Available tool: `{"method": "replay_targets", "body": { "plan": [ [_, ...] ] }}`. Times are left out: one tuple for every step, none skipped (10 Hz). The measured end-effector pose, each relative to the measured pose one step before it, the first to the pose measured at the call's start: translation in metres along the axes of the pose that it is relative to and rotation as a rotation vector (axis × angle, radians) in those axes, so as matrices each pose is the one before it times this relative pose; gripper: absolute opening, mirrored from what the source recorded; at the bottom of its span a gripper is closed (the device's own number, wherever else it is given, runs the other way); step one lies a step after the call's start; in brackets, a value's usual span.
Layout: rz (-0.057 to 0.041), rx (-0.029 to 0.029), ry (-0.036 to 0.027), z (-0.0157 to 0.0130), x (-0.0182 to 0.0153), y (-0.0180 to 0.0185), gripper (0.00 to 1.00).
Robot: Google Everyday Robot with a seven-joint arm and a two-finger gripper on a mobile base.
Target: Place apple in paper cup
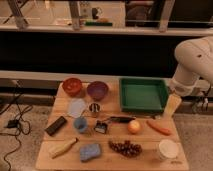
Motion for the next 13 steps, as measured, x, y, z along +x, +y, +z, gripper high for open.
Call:
{"method": "replay_targets", "body": {
  "plan": [
    [-0.04324, -0.00455, 0.00331, 0.00687, 0.00273, 0.01466, 1.0],
    [-0.04125, -0.00766, 0.00153, 0.00723, -0.00074, 0.00987, 1.0],
    [-0.02735, -0.00675, -0.00064, 0.00334, -0.00227, 0.00598, 1.0],
    [-0.0382, -0.01553, -0.00766, 0.00351, -0.00298, 0.00975, 1.0],
    [-0.02592, -0.01346, -0.00832, 0.00234, -0.00215, 0.0071, 1.0],
    [-0.04466, -0.01852, -0.01405, 0.00305, -0.00635, 0.01344, 1.0],
    [-0.04804, -0.02366, -0.01215, 0.006, -0.0077, 0.01572, 1.0],
    [-0.04265, -0.01783, -0.00915, 0.00589, -0.00949, 0.01121, 1.0],
    [-0.04215, -0.01704, -0.01094, 0.00564, -0.00997, 0.01028, 1.0],
    [-0.03072, -0.01904, -0.0077, 0.00541, -0.0057, 0.008, 1.0],
    [-0.04604, -0.02704, -0.02331, 0.00544, -0.00885, 0.00822, 1.0],
    [-0.00728, -0.00361, -0.00408, 0.00051, -0.00125, 0.00134, 1.0],
    [0.00138, -0.00023, -0.00013, 0.00016, 0.00067, 0.00015, 1.0]
  ]
}}
